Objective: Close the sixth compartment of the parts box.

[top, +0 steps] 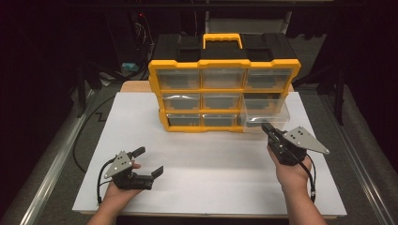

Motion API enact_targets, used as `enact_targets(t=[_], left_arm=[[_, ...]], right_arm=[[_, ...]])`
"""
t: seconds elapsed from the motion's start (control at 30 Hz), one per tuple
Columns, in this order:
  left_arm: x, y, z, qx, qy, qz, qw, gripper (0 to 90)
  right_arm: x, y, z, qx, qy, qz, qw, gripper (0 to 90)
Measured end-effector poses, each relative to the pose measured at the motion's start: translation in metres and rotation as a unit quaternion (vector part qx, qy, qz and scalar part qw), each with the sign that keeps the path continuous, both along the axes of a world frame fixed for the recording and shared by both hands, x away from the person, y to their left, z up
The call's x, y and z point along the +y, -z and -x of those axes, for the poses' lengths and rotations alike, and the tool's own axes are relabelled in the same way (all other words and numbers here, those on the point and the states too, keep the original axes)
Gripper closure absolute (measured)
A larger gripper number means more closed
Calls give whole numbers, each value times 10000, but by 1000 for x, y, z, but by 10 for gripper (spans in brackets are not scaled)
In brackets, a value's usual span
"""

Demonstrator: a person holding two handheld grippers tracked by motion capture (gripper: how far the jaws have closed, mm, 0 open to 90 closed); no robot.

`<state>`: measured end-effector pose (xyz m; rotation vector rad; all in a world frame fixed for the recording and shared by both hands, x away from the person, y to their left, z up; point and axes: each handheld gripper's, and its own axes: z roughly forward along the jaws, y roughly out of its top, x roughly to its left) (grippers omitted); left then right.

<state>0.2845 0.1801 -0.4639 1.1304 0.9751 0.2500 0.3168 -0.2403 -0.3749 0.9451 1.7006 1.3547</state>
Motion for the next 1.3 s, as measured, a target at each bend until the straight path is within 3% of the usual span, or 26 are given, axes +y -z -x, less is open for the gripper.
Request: enact_targets(t=[1.3], left_arm=[[0, 0, 0, 17, 24, -1, 10000, 4]], right_arm=[[3, -4, -40, 133, 245, 150, 9995, 900]])
